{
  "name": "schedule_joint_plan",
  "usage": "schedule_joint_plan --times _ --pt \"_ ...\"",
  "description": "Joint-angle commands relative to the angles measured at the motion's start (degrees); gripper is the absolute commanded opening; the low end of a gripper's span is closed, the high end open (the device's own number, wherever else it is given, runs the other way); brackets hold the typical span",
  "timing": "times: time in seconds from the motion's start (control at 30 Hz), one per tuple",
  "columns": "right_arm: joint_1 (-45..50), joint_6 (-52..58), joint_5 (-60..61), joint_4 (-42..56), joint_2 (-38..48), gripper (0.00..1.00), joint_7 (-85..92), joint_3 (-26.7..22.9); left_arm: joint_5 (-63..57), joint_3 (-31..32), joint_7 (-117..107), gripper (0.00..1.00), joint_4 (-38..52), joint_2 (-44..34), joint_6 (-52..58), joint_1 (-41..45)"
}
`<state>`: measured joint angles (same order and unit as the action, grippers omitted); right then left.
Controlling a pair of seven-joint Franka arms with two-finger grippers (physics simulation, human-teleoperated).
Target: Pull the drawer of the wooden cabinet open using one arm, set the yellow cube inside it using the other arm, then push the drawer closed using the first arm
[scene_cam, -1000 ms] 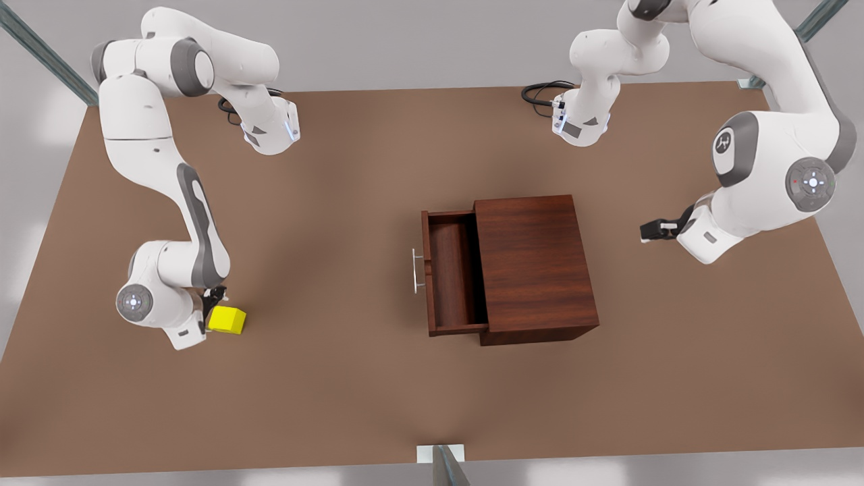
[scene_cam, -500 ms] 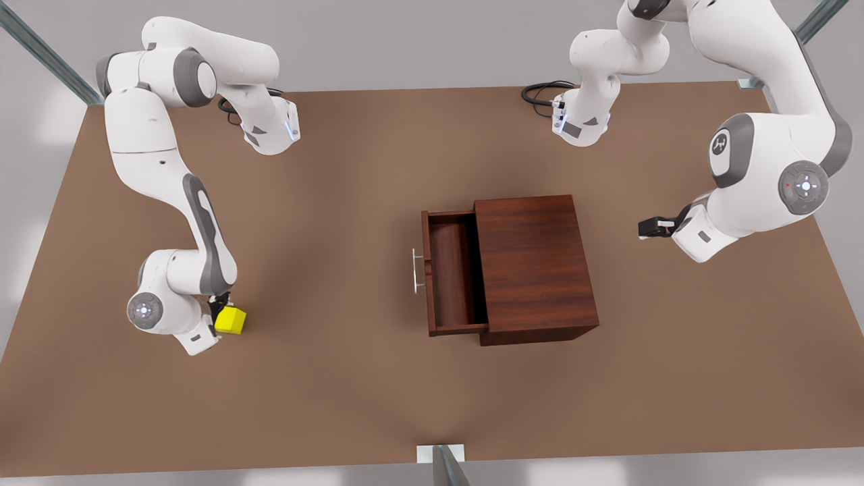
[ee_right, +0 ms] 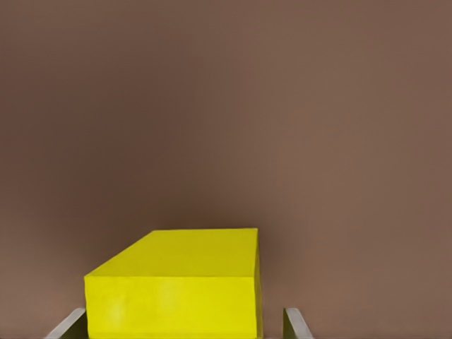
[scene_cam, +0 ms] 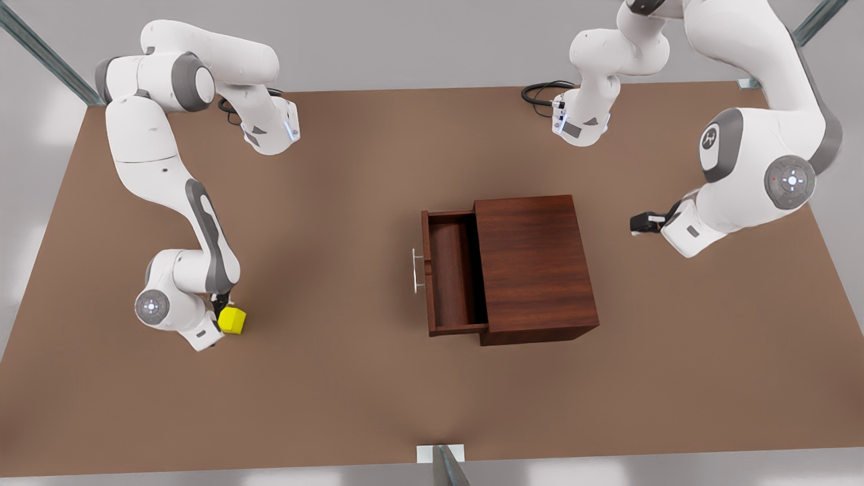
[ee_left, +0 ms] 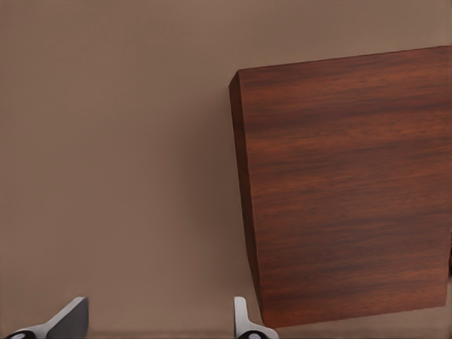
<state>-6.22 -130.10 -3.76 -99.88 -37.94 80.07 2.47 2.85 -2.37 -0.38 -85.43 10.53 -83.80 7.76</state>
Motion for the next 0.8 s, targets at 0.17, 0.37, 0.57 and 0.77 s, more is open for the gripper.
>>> schedule_joint_plan --times 0.17,0.37,0.57,0.77 --pt "-0.3 -3.1 -0.2 -0.3 0.2 0.67 6.4 0.0 -1.4 0.0 -1.8 1.0 0.0 0.2 -0.7 0.0" --pt "-0.2 3.0 0.4 0.1 4.8 0.61 7.3 2.3 -1.4 0.0 -1.8 1.0 0.0 0.2 -0.7 0.0" --pt "1.5 12.1 2.4 3.9 8.9 0.6 2.7 8.1 -1.4 -0.1 -1.6 1.0 0.1 0.5 -0.7 0.0" --pt "3.5 20.1 5.3 7.3 12.3 0.6 -19.5 18.3 -1.4 0.0 -1.8 1.0 0.1 0.6 -0.7 0.1"
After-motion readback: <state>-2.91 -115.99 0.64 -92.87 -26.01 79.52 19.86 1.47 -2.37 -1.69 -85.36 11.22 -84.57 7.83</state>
